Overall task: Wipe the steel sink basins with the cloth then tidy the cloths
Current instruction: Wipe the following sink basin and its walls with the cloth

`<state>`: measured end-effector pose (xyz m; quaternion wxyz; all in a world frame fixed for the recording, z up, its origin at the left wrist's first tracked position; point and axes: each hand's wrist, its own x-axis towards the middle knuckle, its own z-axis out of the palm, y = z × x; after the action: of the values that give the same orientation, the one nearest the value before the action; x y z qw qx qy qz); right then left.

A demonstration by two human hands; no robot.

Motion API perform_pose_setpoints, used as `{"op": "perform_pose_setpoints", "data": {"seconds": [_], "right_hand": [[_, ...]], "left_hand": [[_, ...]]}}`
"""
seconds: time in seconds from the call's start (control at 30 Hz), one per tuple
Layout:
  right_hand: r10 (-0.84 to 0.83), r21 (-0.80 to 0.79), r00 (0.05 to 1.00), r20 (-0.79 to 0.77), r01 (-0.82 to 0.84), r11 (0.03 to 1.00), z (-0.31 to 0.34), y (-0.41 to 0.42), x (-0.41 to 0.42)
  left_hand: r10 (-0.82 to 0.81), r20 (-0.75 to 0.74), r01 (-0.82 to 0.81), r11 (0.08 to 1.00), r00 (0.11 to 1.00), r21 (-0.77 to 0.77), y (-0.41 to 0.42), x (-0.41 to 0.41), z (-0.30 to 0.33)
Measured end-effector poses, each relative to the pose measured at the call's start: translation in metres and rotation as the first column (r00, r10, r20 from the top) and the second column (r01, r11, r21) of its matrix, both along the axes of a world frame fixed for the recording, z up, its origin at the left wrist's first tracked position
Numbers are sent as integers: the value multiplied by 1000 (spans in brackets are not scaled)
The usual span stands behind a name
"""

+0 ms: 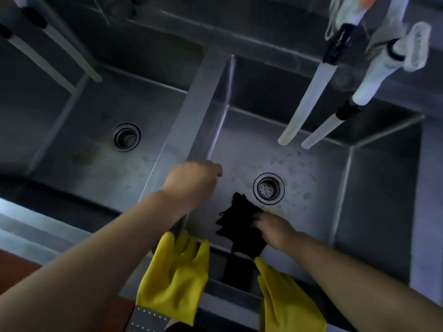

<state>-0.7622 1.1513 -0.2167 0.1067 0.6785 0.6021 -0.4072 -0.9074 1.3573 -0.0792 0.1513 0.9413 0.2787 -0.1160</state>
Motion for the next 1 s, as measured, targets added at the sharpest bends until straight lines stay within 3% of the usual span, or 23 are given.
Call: {"op": "perform_pose_setpoints", "data": {"seconds": [0.07, 0.17, 0.23, 0.37, 0.5, 0.67, 0.8, 0.9, 1.0], "right_hand": [[153, 65, 988, 20, -154, 986, -22, 5, -8], [397, 98, 916, 66, -402, 910, -56, 10, -14], [459, 72, 883, 93, -466, 882, -62, 8, -15], [534, 189, 821, 201, -568, 801, -77, -31, 2], [566, 299, 779, 270, -627, 720, -96, -74, 11], [624, 355, 720, 302, -693, 628, -111, -33, -7], [545, 410, 797, 260, -602, 685, -124, 41, -38], [357, 455, 906, 227, -423, 784, -129, 90, -42], [198, 465, 953, 231, -286, 838, -132, 128, -24]], "left_hand": [[-229, 99, 208, 961, 968, 183, 26, 12, -10], [-463, 1, 434, 831, 886, 349, 51, 29, -15], [-532, -34, 501, 772, 846, 392, 64, 42, -18], [-553, -15, 512, 760, 833, 399, 89, 52, -39], [-512, 99, 463, 832, 854, 307, 99, 50, -54], [-442, 199, 380, 881, 875, 283, 100, 52, -60], [-426, 191, 362, 883, 884, 298, 102, 51, -65], [-412, 230, 339, 893, 882, 297, 102, 52, -66], [-405, 252, 332, 898, 879, 288, 102, 53, -67]]}}
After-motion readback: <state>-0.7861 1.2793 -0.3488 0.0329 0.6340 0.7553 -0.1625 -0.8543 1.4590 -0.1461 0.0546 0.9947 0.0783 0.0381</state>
